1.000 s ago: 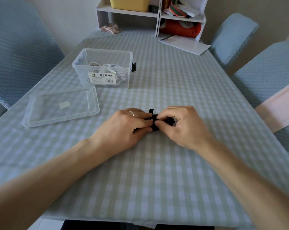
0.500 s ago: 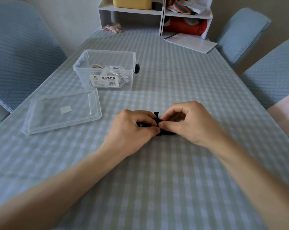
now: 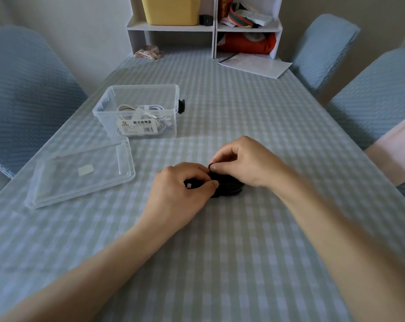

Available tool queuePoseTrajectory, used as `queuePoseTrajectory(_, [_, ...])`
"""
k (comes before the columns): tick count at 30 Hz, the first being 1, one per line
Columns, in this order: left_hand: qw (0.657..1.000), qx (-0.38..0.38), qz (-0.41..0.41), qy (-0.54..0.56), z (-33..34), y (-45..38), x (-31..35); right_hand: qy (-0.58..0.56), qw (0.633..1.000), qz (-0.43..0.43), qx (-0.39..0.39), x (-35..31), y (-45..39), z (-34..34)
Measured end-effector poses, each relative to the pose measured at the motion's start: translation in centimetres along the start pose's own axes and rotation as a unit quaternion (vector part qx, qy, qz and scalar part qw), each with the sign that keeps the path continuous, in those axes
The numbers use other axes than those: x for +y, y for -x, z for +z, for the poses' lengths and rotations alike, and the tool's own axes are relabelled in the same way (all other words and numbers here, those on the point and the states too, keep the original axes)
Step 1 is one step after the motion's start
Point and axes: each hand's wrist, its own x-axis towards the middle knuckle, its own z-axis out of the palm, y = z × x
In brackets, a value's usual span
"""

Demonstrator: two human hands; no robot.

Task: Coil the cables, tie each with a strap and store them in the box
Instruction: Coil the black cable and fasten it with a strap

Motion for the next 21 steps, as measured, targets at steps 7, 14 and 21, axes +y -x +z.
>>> queuePoseTrajectory(7, [0.997, 0.028, -0.052, -0.042, 0.7, -0.5, 0.6, 0.000, 0.997, -0.023, 0.078, 0.0, 1.5, 1.1])
queuePoseTrajectory(14, [0.991, 0.038, -0.083, -0.093, 0.9, -0.5, 1.3, 0.004, 0.981, -0.116, 0.157, 0.0, 3.3, 2.0])
queuePoseTrajectory(21, [0.992, 0.022, -0.059, -0.105, 0.7, -0.1, 0.4, 0.002, 0.963, -0.180, 0.200, 1.2, 4.7, 2.9])
